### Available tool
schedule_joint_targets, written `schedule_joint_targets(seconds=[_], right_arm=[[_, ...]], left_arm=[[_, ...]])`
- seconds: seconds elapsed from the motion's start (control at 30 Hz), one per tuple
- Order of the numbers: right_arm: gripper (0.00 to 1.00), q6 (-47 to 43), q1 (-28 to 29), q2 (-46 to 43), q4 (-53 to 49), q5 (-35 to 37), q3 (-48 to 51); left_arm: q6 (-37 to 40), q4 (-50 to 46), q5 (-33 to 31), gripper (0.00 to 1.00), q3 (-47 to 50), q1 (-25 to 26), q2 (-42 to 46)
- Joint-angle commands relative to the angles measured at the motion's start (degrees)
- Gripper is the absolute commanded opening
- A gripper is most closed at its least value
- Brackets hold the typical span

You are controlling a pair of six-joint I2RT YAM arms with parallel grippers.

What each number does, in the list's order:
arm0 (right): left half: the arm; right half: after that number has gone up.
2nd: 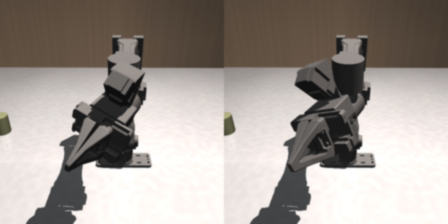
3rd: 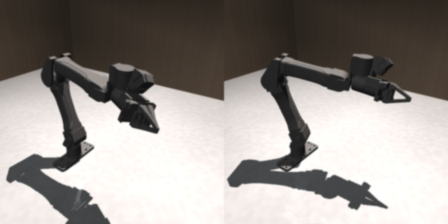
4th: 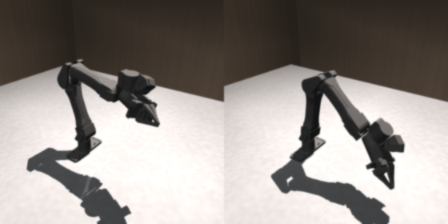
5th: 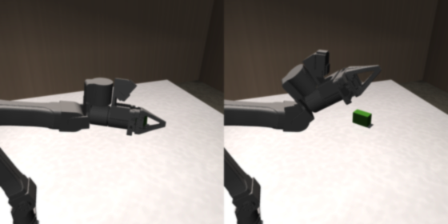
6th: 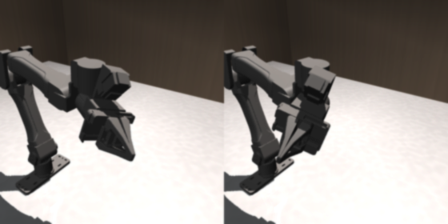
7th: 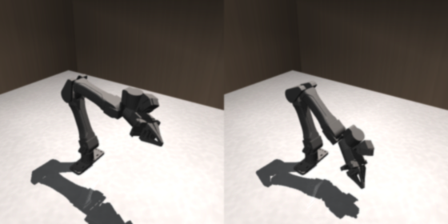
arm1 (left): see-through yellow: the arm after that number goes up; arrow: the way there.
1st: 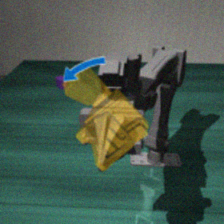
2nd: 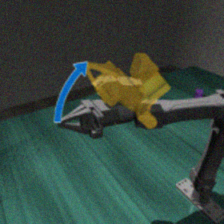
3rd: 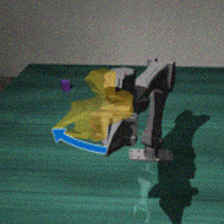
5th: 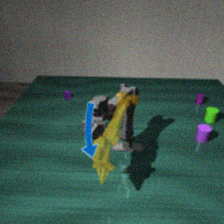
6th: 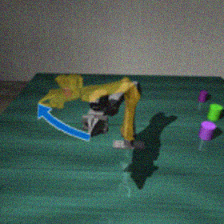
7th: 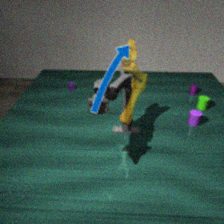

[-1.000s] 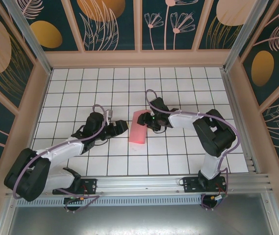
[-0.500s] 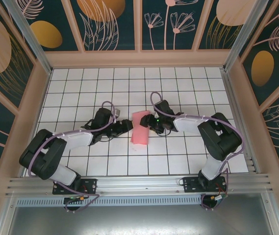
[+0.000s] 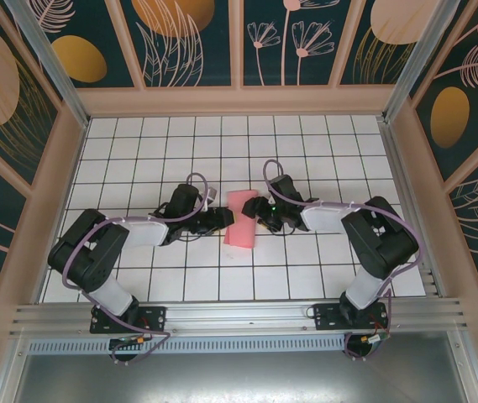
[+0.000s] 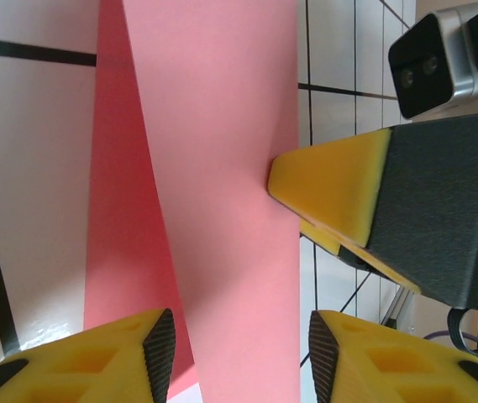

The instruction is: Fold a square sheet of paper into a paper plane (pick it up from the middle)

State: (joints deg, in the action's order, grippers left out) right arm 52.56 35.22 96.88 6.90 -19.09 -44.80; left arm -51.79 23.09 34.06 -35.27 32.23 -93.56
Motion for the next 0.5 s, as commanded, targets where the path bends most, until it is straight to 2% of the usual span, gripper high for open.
schedule_joint_targets(seconds=[0.0,0.13,0.3,0.47], right_arm=[[0.67,2.26,-0.5,-2.62,2.83,1.04,1.35],[0.67,2.99,-0.95,-3.03,4.1,0.37,2.26],[0.67,3.43,-0.95,-3.45,4.65,0.02,2.82],[0.67,2.8,-1.08,-4.38,3.47,0.52,3.03]], left_arm=[[0.62,1.13,0.79,0.48,-1.34,0.25,-0.72],[0.89,0.92,0.13,0.47,-1.47,0.22,-0.81],[0.82,1.52,1.09,0.35,-2.26,0.18,-2.01],[1.19,0.58,0.05,0.14,-3.12,0.24,-2.72]])
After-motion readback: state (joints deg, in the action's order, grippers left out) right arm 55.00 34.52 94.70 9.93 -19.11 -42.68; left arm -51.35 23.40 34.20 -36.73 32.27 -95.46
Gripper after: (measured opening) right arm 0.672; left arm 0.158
